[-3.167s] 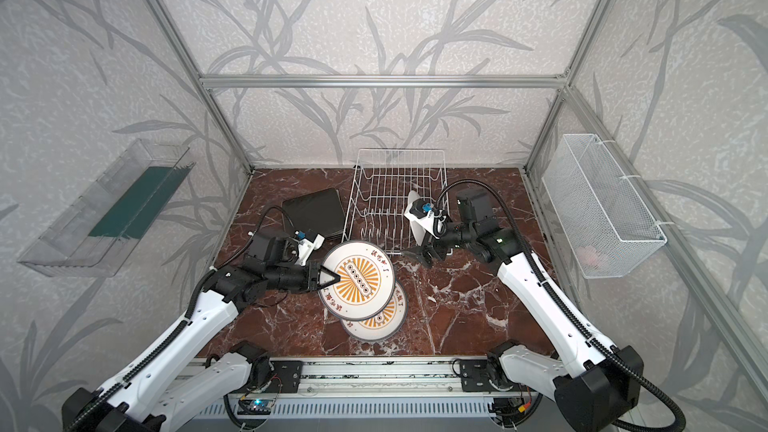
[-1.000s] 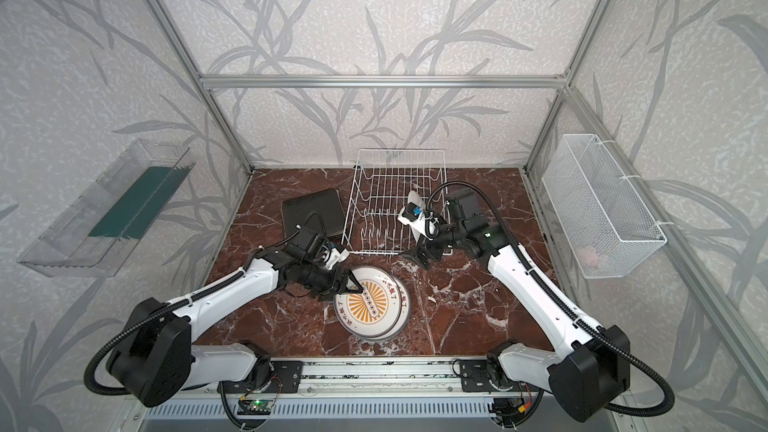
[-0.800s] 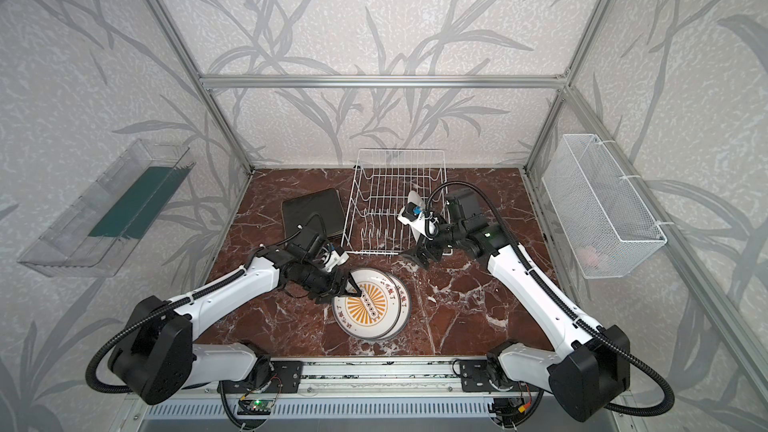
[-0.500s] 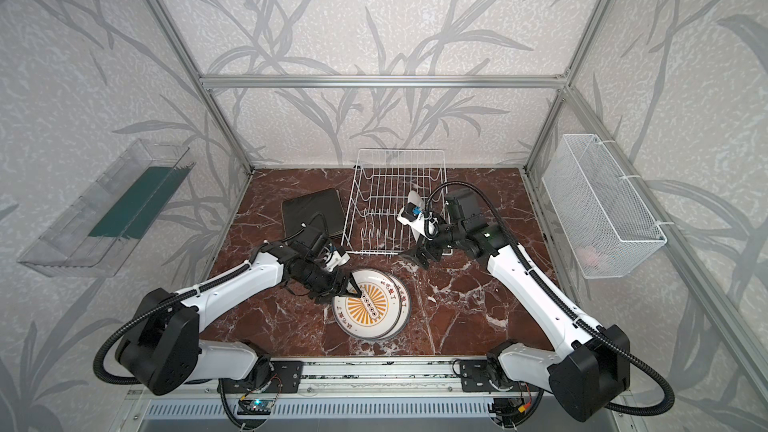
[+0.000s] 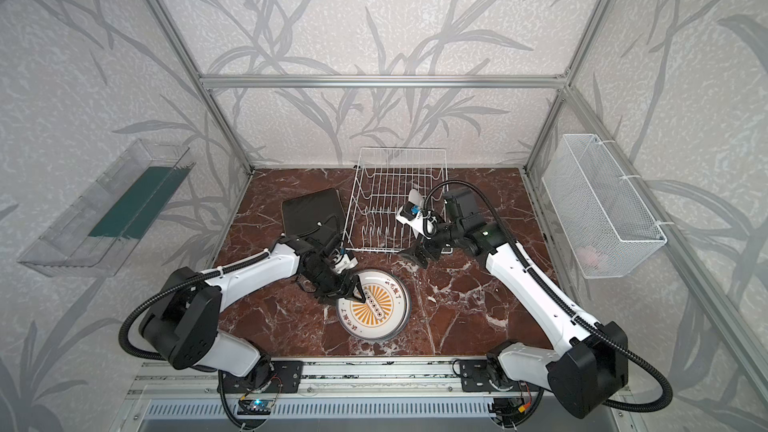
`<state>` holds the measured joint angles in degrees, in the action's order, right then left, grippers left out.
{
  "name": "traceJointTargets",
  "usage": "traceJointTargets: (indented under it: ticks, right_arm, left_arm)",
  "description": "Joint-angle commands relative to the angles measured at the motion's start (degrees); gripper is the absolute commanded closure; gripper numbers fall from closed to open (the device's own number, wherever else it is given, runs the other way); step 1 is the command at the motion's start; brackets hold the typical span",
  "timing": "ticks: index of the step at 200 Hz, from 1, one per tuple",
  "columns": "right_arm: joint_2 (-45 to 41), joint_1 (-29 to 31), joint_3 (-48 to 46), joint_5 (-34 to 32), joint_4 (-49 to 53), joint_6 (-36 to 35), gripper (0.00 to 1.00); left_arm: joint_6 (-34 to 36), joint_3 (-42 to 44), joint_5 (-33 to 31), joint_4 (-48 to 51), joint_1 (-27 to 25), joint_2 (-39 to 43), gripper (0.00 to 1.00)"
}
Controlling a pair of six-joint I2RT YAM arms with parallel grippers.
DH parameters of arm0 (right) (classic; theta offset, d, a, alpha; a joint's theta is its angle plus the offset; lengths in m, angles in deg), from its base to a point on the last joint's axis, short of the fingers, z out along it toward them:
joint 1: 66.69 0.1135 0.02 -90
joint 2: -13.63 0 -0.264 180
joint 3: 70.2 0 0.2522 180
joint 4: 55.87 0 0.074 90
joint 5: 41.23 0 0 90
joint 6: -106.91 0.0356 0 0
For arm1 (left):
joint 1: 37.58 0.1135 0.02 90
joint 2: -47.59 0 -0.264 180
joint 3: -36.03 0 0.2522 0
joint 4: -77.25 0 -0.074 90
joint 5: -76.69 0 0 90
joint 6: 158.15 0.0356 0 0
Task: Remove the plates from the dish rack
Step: 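Lower the printed plate onto the stacked plates with the left gripper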
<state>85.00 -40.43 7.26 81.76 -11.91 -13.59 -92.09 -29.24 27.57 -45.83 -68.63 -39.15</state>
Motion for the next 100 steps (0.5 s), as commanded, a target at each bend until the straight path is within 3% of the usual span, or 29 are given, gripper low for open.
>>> traceJointTargets:
  ticks: [1,25,100]
  right_arm:
    - [-0.35,0.37,1.08,-0.21,0.04,-0.17,0.01]
    - [-0.58,0.33,0.8,-0.47,-0.22,-0.23,0.01]
    - [-0.89,0.37,0.59,-0.74,-1.0,0.07,0.01]
  left_arm:
    - [1.45,-2.49,-1.11,2.89,-0.23,1.33,0.16]
    - [1.2,-2.56,-0.97,3.23,-0.49,1.7,0.03]
    - [1.0,-3.08,-1.8,5.54,-1.21,3.34,0.01]
